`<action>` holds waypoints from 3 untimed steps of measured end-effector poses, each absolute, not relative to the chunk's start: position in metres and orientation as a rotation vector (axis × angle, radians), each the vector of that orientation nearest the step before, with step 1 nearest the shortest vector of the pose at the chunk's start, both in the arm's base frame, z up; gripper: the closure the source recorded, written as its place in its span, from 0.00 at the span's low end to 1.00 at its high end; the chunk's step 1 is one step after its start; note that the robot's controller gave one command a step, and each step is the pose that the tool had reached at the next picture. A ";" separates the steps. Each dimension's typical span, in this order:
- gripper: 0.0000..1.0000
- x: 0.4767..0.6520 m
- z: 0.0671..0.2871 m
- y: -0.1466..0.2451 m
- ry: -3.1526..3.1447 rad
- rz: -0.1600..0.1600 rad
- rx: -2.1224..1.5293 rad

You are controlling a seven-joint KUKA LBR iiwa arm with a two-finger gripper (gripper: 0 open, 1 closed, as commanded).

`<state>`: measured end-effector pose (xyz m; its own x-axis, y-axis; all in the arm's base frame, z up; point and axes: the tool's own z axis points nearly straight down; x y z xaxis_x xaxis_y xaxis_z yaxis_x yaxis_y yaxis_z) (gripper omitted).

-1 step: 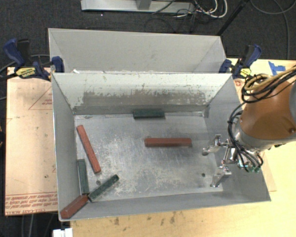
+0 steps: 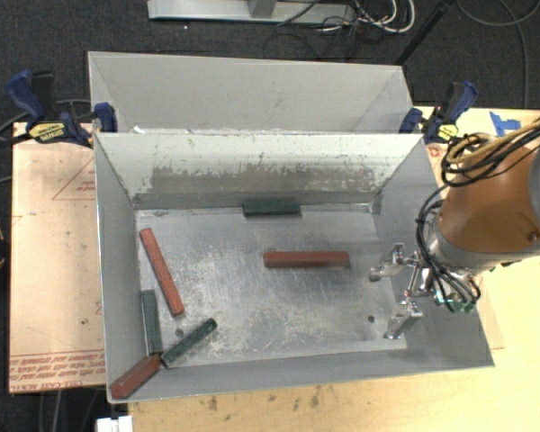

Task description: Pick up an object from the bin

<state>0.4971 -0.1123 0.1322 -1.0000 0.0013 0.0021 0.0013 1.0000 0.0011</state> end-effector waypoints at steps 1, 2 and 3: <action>0.00 0.520 0.147 -0.112 -3.133 -0.001 0.200; 0.00 0.541 0.131 -0.089 -3.139 0.000 0.217; 0.00 0.570 0.109 -0.084 -3.140 -0.003 -0.187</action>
Offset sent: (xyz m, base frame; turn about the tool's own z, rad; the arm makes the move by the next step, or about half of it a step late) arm 0.0611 0.0601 -0.0379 0.1317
